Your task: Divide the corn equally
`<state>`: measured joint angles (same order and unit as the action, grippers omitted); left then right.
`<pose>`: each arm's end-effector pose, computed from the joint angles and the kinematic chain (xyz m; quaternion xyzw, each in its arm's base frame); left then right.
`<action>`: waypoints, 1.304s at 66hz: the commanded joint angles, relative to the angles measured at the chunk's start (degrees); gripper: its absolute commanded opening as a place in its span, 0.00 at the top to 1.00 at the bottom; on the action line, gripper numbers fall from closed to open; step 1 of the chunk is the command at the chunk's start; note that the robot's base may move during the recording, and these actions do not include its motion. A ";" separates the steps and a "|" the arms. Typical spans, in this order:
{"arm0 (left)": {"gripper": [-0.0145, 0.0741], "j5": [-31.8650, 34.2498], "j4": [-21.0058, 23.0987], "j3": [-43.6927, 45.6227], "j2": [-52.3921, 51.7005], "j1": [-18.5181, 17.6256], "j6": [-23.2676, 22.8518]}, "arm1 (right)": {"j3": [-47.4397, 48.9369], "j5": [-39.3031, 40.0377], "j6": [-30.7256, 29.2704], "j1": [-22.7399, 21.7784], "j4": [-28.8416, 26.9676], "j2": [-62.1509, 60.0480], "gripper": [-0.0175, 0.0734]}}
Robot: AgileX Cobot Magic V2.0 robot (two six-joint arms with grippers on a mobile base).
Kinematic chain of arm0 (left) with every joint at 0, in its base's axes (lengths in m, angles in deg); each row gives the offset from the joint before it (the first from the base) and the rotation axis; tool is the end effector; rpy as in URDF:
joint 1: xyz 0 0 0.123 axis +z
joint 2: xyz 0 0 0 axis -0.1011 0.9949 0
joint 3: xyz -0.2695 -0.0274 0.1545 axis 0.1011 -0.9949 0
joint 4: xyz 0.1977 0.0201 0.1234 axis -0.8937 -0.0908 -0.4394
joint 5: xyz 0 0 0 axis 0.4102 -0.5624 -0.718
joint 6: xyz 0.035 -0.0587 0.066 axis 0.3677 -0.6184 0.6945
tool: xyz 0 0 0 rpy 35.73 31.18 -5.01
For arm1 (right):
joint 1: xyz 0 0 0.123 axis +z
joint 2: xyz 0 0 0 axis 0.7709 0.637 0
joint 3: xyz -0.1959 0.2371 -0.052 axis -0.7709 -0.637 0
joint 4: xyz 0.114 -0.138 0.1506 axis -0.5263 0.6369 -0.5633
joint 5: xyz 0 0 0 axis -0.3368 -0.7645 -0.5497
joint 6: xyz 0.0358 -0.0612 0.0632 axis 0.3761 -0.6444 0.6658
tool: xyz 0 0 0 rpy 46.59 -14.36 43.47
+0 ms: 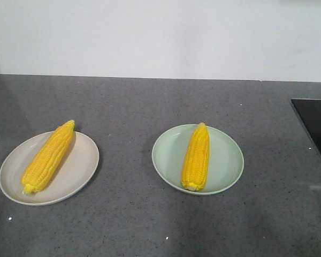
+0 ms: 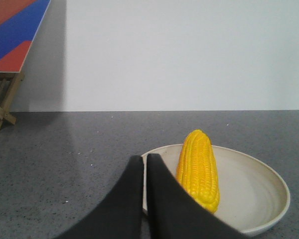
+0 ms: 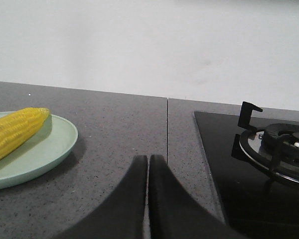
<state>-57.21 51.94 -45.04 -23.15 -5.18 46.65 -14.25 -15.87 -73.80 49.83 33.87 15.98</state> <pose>0.0155 0.0003 0.2017 -0.0162 0.6965 -0.0082 0.7174 0.0154 0.0011 0.1954 -0.0259 0.7147 -0.0237 0.6985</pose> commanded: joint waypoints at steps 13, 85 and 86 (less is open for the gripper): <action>0.84 4.48 0.11 -0.72 -0.95 0.19 -0.52 | -0.65 5.43 17.62 -0.41 14.91 -0.03 0.82; 0.84 4.48 0.11 -0.72 -0.95 0.19 -0.52 | -0.58 5.43 19.72 -0.41 17.79 -0.03 0.82; 0.84 4.48 0.11 -0.72 -0.95 0.19 -0.52 | -0.58 5.43 19.72 -0.41 17.79 -0.03 0.82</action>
